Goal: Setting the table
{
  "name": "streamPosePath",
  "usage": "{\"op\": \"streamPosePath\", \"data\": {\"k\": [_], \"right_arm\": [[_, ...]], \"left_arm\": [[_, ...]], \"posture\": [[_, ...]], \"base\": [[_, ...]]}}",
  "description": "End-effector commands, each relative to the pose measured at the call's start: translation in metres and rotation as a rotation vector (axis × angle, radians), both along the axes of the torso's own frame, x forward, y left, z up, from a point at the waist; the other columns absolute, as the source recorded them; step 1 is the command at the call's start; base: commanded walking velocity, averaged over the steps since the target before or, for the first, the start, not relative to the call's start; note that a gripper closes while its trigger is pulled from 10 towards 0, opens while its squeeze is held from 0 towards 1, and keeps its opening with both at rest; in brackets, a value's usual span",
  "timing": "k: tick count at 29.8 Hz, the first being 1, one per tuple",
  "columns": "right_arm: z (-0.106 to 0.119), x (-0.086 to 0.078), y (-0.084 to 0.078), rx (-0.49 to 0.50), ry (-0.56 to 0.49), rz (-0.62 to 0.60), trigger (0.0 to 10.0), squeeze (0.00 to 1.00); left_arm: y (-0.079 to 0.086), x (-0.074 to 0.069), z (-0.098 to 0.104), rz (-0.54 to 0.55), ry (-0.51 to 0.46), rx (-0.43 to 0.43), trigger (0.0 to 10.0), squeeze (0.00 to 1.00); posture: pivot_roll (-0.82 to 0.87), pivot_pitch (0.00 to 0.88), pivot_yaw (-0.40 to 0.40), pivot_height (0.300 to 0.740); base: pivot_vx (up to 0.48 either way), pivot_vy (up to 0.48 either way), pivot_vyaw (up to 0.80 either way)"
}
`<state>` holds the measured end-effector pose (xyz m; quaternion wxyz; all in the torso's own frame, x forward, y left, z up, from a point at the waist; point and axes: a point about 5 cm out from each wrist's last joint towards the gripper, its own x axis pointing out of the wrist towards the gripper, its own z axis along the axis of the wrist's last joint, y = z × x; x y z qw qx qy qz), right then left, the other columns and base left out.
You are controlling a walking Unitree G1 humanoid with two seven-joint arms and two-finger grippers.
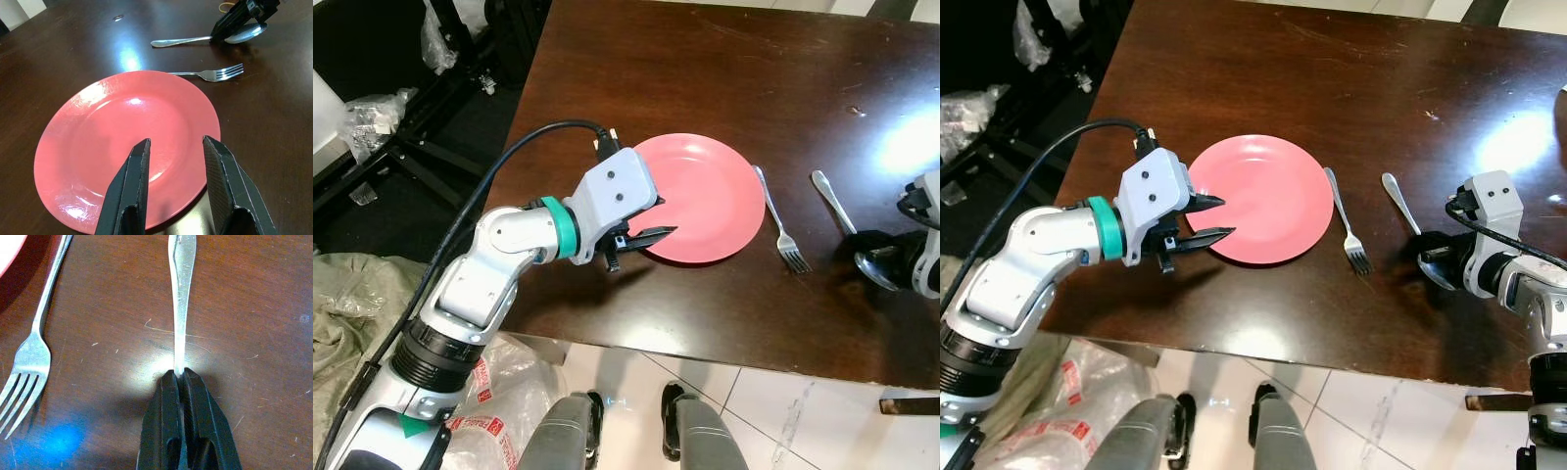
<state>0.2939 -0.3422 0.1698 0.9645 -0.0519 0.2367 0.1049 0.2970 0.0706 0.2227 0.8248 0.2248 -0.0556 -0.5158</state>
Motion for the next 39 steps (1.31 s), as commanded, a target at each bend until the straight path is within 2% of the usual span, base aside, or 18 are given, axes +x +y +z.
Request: {"op": "streamPosePath", "data": {"k": [1,6,7,8,10,12,16,19,24,26,34,35,37,38,39], "right_arm": [[-0.030,-0.007,0.001,0.025,0.118,-0.028,0.0,0.00],[-0.027,-0.003,0.004,0.047,0.095,-0.033,0.0,0.00],[-0.023,0.001,0.005,0.064,0.072,-0.048,0.6,0.00],[-0.014,0.009,0.007,0.086,0.026,-0.070,10.0,0.00],[-0.014,0.009,0.007,0.086,0.026,-0.070,10.0,0.00],[-0.001,0.019,0.011,0.122,-0.032,-0.085,10.0,0.00],[0.002,0.024,0.015,0.134,-0.046,-0.074,10.0,0.00],[-0.002,0.030,0.033,0.162,-0.036,-0.027,10.0,0.00],[-0.010,0.033,0.048,0.185,-0.018,0.007,10.0,0.00],[-0.021,0.026,0.065,0.197,0.016,0.036,10.0,0.00],[-0.026,0.015,0.069,0.178,0.036,0.020,10.0,0.00],[-0.028,0.008,0.069,0.170,0.045,0.008,10.0,0.00],[-0.028,0.008,0.069,0.170,0.045,0.008,10.0,0.00],[-0.029,0.000,0.069,0.151,0.051,-0.002,10.0,0.00],[-0.029,0.000,0.069,0.151,0.051,-0.002,10.0,0.00]], "left_arm": [[-0.001,-0.003,-0.003,-0.007,0.015,0.001,10.0,0.00],[-0.001,-0.003,-0.004,-0.007,0.015,0.000,10.0,0.00],[-0.001,-0.003,-0.004,-0.006,0.014,-0.001,10.0,0.00],[-0.001,-0.004,-0.004,-0.005,0.014,-0.001,10.0,0.00],[-0.001,-0.004,-0.004,-0.005,0.014,-0.001,10.0,0.00],[-0.001,-0.004,-0.004,-0.004,0.015,-0.002,10.0,0.00],[-0.001,-0.004,-0.004,-0.003,0.015,-0.002,10.0,0.00],[-0.001,-0.004,-0.004,-0.001,0.014,-0.005,10.0,0.00],[-0.002,-0.004,-0.004,0.001,0.013,-0.007,10.0,0.00],[-0.001,-0.005,-0.004,0.006,0.011,-0.008,10.0,0.00],[0.000,-0.005,-0.004,0.009,0.010,-0.009,10.0,0.00],[0.000,-0.005,-0.004,0.009,0.011,-0.009,10.0,0.00],[0.000,-0.005,-0.004,0.009,0.011,-0.009,10.0,0.00],[-0.001,-0.005,-0.004,0.008,0.012,-0.011,10.0,0.00],[-0.001,-0.005,-0.004,0.008,0.012,-0.011,10.0,0.00]], "posture": [[0.07,0.208,0.100,0.740],[0.07,0.209,0.098,0.740],[0.07,0.209,0.098,0.740],[0.07,0.208,0.096,0.740],[0.07,0.208,0.096,0.740],[0.08,0.206,0.095,0.740],[0.08,0.205,0.094,0.740],[0.08,0.202,0.091,0.740],[0.08,0.198,0.087,0.740],[0.09,0.193,0.080,0.740],[0.08,0.190,0.077,0.740],[0.08,0.190,0.078,0.740],[0.08,0.190,0.078,0.740],[0.07,0.189,0.079,0.740],[0.07,0.189,0.079,0.740]], "base": [[0.000,0.000,0.00],[0.000,0.000,0.00],[0.000,0.000,0.00],[0.000,0.000,0.00],[0.000,0.000,0.00],[0.000,0.000,0.00],[0.000,0.000,0.00],[0.000,0.000,0.00],[0.000,0.000,0.00],[0.000,0.000,0.00],[0.000,0.000,0.00],[0.000,0.000,0.00],[0.000,0.000,0.00],[0.000,0.000,0.00],[0.000,0.000,0.00]]}}
